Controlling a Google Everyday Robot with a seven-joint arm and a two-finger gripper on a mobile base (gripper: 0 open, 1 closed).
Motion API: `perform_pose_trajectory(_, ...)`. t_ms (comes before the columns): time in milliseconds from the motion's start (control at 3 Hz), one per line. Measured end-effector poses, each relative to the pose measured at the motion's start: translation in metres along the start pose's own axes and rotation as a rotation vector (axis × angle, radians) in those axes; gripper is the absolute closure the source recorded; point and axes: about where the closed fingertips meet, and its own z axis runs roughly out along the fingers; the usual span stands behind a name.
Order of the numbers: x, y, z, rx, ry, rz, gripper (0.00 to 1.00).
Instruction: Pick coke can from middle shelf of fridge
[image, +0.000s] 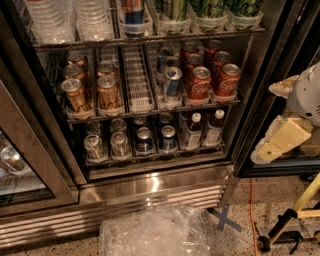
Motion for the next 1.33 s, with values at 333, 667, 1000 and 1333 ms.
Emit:
perform_pose_trajectory(333, 0.0, 0.0, 0.0, 0.001, 0.0, -0.001, 0.0)
perform_pose_trajectory(667, -0.003, -0.001, 0.005, 0.003, -0.016, 0.015, 0.0)
perform_pose_trajectory(1000, 0.01, 0.004, 0.039, -0.019, -0.107, 0.106, 0.0)
perform_pose_trajectory(1333, 0.013, -0.003, 0.072, 0.011, -0.253, 0.236, 0.0)
